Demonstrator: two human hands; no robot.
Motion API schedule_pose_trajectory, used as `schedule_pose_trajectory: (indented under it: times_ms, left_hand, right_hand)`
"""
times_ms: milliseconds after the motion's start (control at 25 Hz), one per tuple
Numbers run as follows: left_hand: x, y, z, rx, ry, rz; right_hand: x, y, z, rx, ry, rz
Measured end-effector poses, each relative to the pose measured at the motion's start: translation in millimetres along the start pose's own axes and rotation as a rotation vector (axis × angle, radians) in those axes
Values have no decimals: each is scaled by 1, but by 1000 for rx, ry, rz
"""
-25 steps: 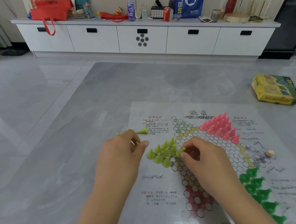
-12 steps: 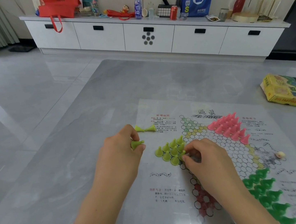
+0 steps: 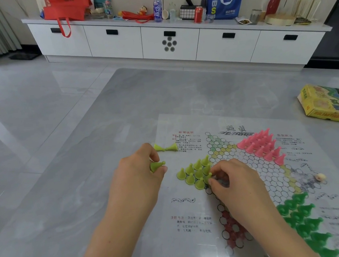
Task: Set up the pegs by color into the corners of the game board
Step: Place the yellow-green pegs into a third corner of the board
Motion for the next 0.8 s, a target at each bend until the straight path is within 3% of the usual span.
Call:
schedule_pose_trajectory:
  times_ms: [200, 360, 520, 720, 800]
  left_hand:
    - [-12, 13, 4, 188, 72, 150]
    - [-25, 24, 12, 300, 153, 195]
    - [-25, 25, 10, 294, 161, 242]
    - [-24, 28, 13, 401, 218, 246]
    - [-11, 20, 3, 291, 191, 138]
  right_hand:
    - [7, -17, 4, -56, 26, -237]
    - [25, -15, 8, 153, -15, -596]
    - [25, -11, 8, 172, -4, -640]
    - [28, -15, 8, 109, -7, -672]
    - [24, -22, 6, 3, 24, -690]
Point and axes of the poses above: each hand's wrist, its own z-axis away from the middle knuckle, its own y-axis out of the palm, x = y × z, the point moved 4 cm from there along -z, towards the middle knuckle, and after that the axes turned 3 degrees about y, right-handed, at the moved point
